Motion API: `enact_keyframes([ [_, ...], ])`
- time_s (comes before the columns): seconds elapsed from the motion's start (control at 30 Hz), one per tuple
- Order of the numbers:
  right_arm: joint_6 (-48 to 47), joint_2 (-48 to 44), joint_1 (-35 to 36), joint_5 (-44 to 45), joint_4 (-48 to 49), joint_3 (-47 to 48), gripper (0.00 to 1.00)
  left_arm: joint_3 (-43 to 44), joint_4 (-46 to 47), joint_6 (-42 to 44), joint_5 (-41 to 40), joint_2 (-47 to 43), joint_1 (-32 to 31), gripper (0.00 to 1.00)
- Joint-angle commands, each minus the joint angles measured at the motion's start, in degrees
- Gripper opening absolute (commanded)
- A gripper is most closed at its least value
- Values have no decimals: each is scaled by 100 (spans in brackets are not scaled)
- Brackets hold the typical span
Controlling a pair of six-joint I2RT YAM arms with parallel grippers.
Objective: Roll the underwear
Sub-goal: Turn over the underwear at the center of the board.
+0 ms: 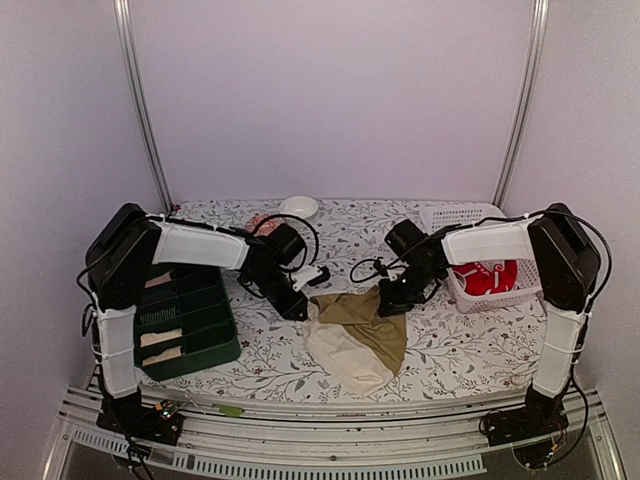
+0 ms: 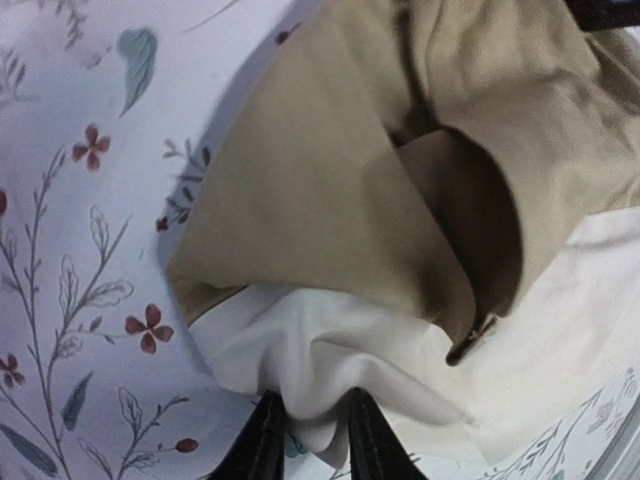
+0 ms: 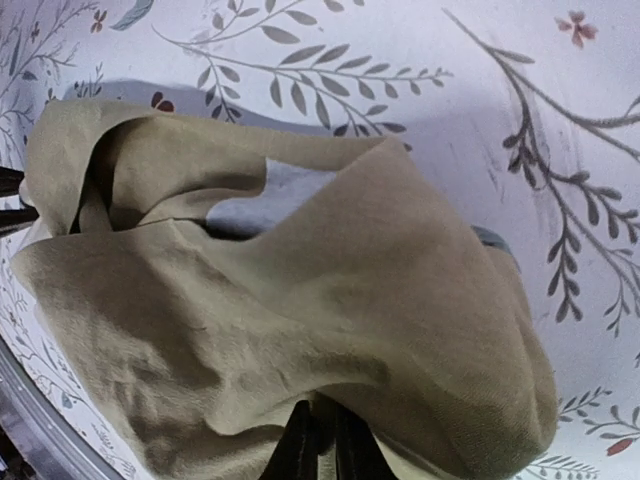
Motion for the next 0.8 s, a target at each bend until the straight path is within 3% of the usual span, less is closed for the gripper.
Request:
enact_keyframes([
  [0.0, -45, 116, -228, 607, -36, 249, 3, -240, -362, 50, -331, -177, 6, 10],
  [0.07, -55, 117, -357, 700, -35, 341, 0, -536, -364, 35, -248, -478, 3, 0],
  [0.3, -261, 102, -473, 623, -45, 868, 0, -1513, -377, -35, 179, -1665, 2, 0],
  [0.5, -352, -151, -478, 222, -103, 827, 0, -1892, -371, -323, 502, -1873, 4, 0],
  [0.57, -345, -403, -482, 141, -113, 627, 15, -1886, -329, -516, 567, -1813, 24, 0],
  [0.63, -345, -572, -477, -55, -132, 452, 38, -1846, -367, -639, 610, -1669, 23, 0],
  [0.7, -353, -682, -477, -386, -127, 259, 44, -1721, -521, -772, 269, -1529, 42, 16],
  [0.77, -293, -767, -473, -650, -119, 68, 44, -1633, -475, -795, 151, -1630, 73, 28],
])
